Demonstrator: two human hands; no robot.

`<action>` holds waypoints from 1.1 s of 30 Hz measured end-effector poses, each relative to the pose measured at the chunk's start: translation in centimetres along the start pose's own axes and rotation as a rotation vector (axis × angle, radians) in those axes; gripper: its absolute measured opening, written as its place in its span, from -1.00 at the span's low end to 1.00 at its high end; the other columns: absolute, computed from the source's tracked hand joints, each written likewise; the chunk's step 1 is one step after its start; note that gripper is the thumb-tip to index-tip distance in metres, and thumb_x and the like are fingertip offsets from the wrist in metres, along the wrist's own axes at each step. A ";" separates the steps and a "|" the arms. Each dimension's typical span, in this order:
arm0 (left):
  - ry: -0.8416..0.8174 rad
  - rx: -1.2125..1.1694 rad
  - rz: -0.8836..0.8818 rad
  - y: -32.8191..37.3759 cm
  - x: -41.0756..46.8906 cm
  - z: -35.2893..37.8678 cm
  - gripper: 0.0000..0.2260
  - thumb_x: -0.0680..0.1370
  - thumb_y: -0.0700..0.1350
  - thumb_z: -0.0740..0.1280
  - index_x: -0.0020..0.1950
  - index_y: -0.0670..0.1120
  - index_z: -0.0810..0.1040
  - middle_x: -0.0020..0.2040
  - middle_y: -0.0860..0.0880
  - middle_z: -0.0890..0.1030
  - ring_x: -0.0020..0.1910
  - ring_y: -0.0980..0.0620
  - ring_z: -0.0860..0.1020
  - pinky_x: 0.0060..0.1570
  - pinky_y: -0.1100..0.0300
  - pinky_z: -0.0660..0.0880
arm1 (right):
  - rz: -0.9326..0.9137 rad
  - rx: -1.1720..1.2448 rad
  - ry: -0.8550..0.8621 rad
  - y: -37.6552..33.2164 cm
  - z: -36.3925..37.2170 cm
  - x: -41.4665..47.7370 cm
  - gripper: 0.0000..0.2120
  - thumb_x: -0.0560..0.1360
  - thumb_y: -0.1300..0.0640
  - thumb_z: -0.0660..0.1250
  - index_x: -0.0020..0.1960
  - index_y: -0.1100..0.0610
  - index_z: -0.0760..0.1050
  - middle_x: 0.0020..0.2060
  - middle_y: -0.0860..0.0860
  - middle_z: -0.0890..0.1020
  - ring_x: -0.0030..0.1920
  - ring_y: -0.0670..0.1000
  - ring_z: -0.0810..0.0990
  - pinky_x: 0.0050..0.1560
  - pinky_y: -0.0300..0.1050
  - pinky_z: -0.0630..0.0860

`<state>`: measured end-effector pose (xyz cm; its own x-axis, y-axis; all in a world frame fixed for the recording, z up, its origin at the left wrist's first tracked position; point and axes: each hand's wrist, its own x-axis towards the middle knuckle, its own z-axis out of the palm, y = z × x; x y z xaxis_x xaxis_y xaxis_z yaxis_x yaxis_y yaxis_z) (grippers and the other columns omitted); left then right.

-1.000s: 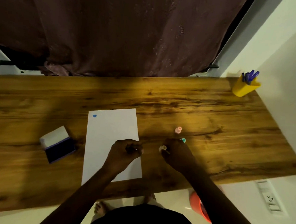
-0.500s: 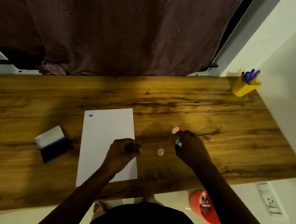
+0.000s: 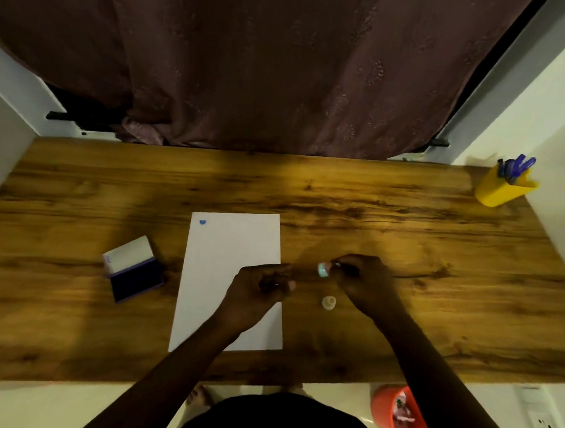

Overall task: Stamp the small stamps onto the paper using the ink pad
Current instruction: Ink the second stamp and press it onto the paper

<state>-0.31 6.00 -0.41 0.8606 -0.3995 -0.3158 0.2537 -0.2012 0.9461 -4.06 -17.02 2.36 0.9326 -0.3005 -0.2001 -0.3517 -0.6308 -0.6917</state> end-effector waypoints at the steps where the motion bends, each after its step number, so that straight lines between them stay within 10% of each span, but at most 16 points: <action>1: -0.007 -0.053 0.007 0.2 -0.1 -0.2 -0.68 0.54 -0.19 0.52 0.29 -0.01 0.68 0.11 -0.07 0.78 0.11 -0.02 0.75 0.15 0.03 0.68 | 0.040 0.156 -0.063 -1.3 0.6 -0.1 -0.89 0.50 -0.04 0.48 -0.05 -0.02 0.71 -0.27 -0.14 0.73 -0.24 -0.22 0.69 -0.31 -0.43 0.50; 12: 0.173 -0.272 0.099 -1.5 -3.5 -8.8 -0.74 0.58 -0.27 0.45 0.28 -0.21 0.68 0.11 -0.08 0.79 0.07 -0.09 0.77 -0.03 0.16 0.69 | 0.080 0.490 -0.462 -10.2 8.7 0.3 -0.83 0.50 0.05 0.50 0.03 0.10 0.74 -0.13 0.08 0.77 -0.14 0.02 0.73 -0.05 -0.13 0.67; 22: 0.465 -0.420 0.035 -5.7 -8.3 -19.6 -0.74 0.58 -0.23 0.46 0.27 -0.18 0.65 0.12 -0.19 0.76 0.06 -0.13 0.77 -0.02 0.11 0.71 | -0.484 -0.096 -0.339 -17.6 17.8 1.3 -0.69 0.50 -0.02 0.49 0.17 0.10 0.65 0.06 -0.01 0.75 0.05 -0.06 0.71 0.07 -0.26 0.61; 33: 0.585 -0.428 0.002 -8.8 -10.9 -26.3 -0.85 0.56 -0.18 0.50 0.08 -0.20 0.75 0.00 -0.20 0.79 0.01 -0.18 0.77 -0.08 0.13 0.71 | -0.609 -0.567 -0.422 -20.7 25.9 2.1 -0.64 0.57 0.04 0.40 0.32 0.16 0.53 0.23 0.15 0.62 0.28 0.13 0.59 0.23 -0.03 0.59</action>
<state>-0.37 35.65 -3.44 0.9261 0.1687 -0.3374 0.2995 0.2151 0.9295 7.31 13.93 -1.67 0.8828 0.4114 -0.2268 0.3239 -0.8827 -0.3405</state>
